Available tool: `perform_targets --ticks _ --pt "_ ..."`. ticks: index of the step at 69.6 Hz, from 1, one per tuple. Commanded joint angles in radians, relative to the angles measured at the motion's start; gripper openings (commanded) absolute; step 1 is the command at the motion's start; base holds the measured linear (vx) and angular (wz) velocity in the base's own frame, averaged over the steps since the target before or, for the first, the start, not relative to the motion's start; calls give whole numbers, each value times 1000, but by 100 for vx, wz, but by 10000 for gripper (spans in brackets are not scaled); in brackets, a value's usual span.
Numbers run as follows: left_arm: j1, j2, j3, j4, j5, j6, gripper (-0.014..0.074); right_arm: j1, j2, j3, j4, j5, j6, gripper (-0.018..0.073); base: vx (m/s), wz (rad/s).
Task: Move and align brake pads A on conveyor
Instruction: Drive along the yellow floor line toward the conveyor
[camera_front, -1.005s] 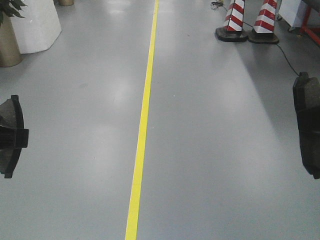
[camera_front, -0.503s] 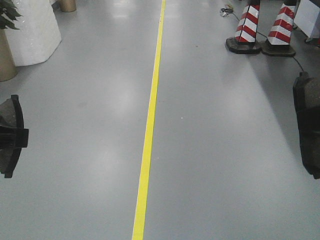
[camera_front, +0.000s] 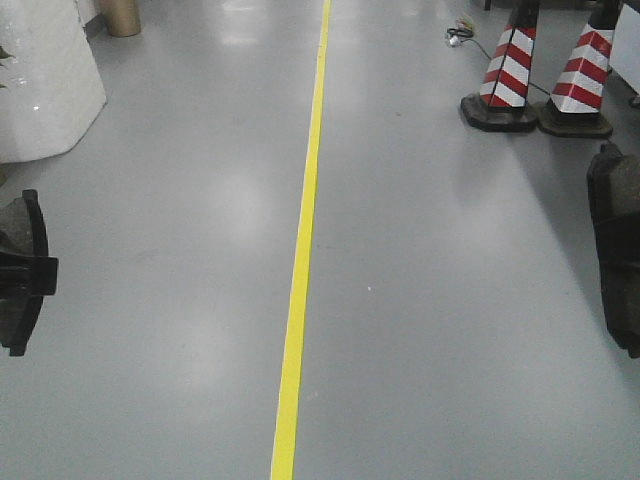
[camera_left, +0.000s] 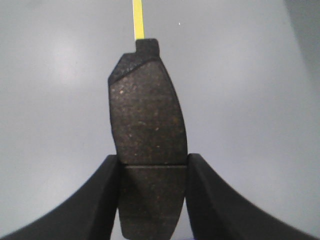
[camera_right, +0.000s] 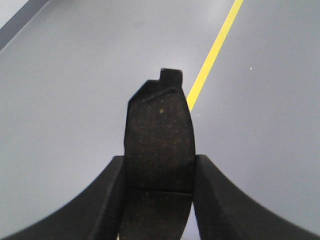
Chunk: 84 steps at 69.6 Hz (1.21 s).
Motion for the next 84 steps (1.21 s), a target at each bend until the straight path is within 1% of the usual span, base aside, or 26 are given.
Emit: perform_targets --ticks 1,56,84 --pt "-4 -15 -24 16 -71 -9 -6 0 -8 -29 -7 -79 -9 -3 62 2" --pt "-4 -15 -24 16 -70 -9 -6 0 -8 -29 -13 -80 -9 -3 64 5" --pt "-4 -15 -24 17 -72 -9 -6 0 -8 -29 -13 -81 -9 -3 65 -12"
